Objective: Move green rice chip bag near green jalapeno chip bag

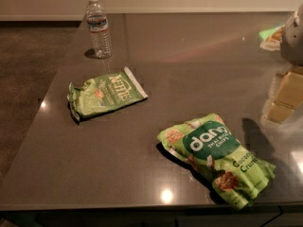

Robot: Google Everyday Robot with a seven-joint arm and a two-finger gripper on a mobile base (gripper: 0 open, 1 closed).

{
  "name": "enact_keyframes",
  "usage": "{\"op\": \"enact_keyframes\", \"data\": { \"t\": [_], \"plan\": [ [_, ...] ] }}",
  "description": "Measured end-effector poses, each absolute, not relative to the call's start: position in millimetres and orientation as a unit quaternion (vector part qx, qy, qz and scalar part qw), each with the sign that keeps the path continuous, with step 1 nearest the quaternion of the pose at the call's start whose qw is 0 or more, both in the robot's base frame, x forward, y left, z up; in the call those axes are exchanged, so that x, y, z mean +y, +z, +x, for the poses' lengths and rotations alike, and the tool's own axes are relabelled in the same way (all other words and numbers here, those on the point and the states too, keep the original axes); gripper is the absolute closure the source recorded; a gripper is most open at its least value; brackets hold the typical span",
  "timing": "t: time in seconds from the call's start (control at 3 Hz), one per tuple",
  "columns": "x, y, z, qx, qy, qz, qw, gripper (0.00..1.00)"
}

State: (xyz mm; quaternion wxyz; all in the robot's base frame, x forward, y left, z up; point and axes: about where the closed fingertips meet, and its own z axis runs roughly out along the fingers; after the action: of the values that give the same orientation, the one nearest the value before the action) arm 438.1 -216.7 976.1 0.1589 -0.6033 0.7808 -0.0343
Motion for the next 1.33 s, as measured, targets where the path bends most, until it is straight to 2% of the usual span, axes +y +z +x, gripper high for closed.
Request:
{"op": "enact_keyframes", "data": {
  "t": [0.33,1.33],
  "plan": [
    [-217,976,438,0.781,-0.034,-0.603,0.159,0.0],
    [-200,934,379,0.83,0.031,-0.545,0.114,0.0]
  ]
}}
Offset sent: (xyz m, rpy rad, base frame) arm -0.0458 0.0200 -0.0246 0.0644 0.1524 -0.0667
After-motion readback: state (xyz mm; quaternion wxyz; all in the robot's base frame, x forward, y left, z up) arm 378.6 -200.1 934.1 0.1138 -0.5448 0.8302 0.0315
